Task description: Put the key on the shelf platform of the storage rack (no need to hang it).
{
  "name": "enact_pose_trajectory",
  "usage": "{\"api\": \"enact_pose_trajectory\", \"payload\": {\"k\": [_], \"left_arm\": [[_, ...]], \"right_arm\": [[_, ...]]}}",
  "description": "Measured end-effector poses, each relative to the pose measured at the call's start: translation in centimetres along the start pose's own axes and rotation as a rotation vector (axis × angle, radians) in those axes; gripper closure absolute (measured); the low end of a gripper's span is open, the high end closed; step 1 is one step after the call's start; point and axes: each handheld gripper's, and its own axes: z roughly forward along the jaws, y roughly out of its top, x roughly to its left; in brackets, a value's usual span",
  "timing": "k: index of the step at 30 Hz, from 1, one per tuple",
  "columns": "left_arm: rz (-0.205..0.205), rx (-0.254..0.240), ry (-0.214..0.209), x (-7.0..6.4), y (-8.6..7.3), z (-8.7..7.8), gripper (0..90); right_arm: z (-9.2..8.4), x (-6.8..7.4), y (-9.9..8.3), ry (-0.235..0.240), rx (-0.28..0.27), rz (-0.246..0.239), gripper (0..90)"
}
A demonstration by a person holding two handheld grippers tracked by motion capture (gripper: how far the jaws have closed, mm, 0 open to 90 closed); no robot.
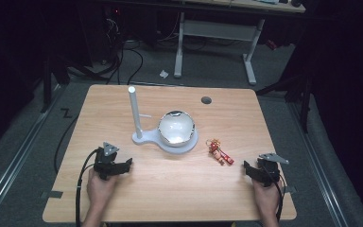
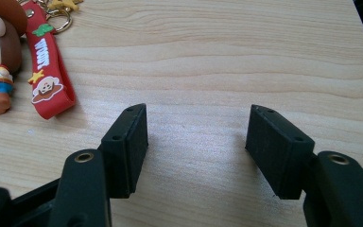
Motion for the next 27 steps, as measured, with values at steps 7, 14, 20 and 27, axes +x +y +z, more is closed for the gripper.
{"api": "enact_pose_trajectory", "payload": {"k": [7, 14, 20, 27], "left_arm": [[0.000, 0.000, 0.000, 0.00, 0.00, -0.01, 19.5], [-0.001, 0.000, -0.001, 0.01, 0.01, 0.00, 19.5], [-0.001, 0.000, 0.001, 0.03, 0.04, 0.04, 19.6], [-0.017, -0.002, 0.007, 0.17, -0.05, -0.08, 19.8]], "right_arm": [[0.00, 0.00, 0.00, 0.000, 0.000, 0.000, 39.8], [0.02, -0.02, 0.01, 0.002, -0.001, -0.005, 38.9], [0.02, 0.08, 0.01, 0.004, 0.001, -0.001, 37.3], [-0.11, 0.17, -0.12, 0.005, 0.002, -0.006, 36.9]]}}
